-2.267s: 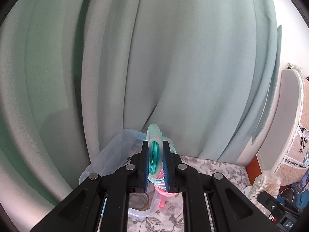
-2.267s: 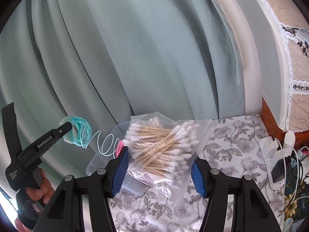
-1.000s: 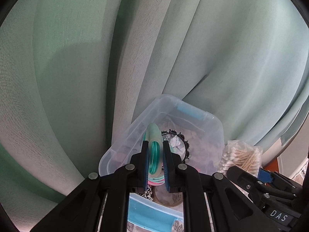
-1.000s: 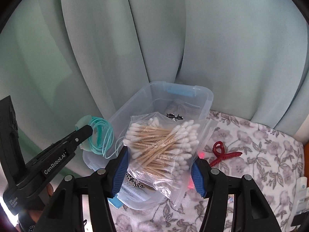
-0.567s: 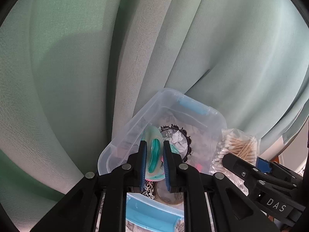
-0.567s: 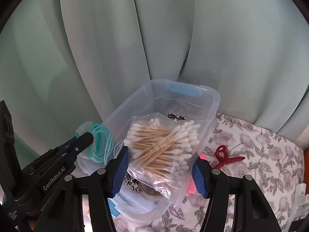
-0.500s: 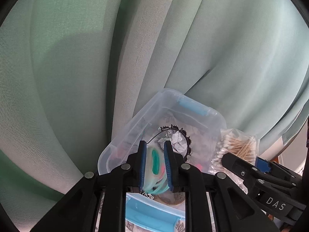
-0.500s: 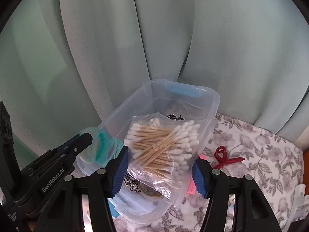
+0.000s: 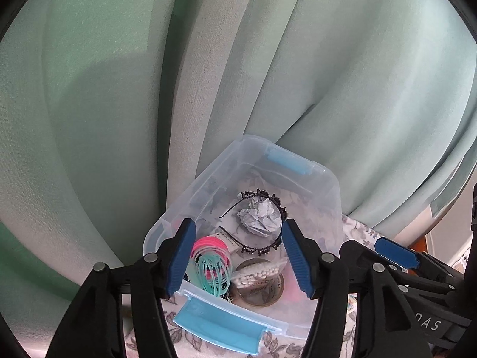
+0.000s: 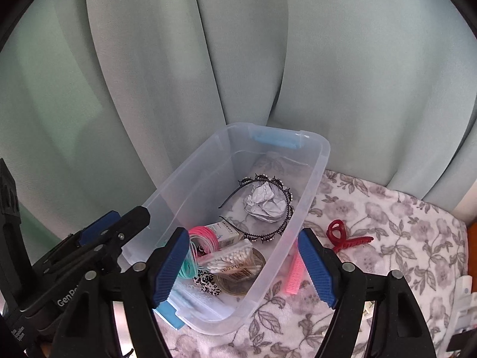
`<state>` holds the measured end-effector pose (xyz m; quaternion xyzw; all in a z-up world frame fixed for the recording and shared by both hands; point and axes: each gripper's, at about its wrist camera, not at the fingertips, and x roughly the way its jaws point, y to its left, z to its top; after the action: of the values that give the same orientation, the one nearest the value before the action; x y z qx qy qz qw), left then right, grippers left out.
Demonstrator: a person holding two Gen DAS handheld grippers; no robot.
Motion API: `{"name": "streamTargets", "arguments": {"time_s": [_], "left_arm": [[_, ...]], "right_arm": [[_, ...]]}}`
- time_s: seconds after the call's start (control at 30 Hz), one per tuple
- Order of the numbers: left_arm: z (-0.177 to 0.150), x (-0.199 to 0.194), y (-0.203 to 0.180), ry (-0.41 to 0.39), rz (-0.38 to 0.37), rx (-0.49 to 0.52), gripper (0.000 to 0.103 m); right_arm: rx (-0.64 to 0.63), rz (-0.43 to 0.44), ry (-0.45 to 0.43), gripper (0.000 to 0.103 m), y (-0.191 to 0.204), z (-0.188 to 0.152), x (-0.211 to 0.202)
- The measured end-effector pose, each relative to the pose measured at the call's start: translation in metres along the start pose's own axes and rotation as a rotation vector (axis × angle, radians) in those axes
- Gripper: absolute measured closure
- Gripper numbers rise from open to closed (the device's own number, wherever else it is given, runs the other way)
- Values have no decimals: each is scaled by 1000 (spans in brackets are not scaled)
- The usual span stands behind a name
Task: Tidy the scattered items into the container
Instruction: 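Move both grippers back from the box toward the rainbow hair tie and white claw clip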
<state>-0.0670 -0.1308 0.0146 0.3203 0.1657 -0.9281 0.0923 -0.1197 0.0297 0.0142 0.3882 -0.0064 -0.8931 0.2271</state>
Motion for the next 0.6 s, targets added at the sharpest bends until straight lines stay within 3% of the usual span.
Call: {"name": "streamTargets", "arguments": {"time_s": [0.6], "left_arm": [[-7, -37, -53, -26, -37, 131, 31]], "right_arm": [[121, -38, -73, 23, -46, -27, -70]]}}
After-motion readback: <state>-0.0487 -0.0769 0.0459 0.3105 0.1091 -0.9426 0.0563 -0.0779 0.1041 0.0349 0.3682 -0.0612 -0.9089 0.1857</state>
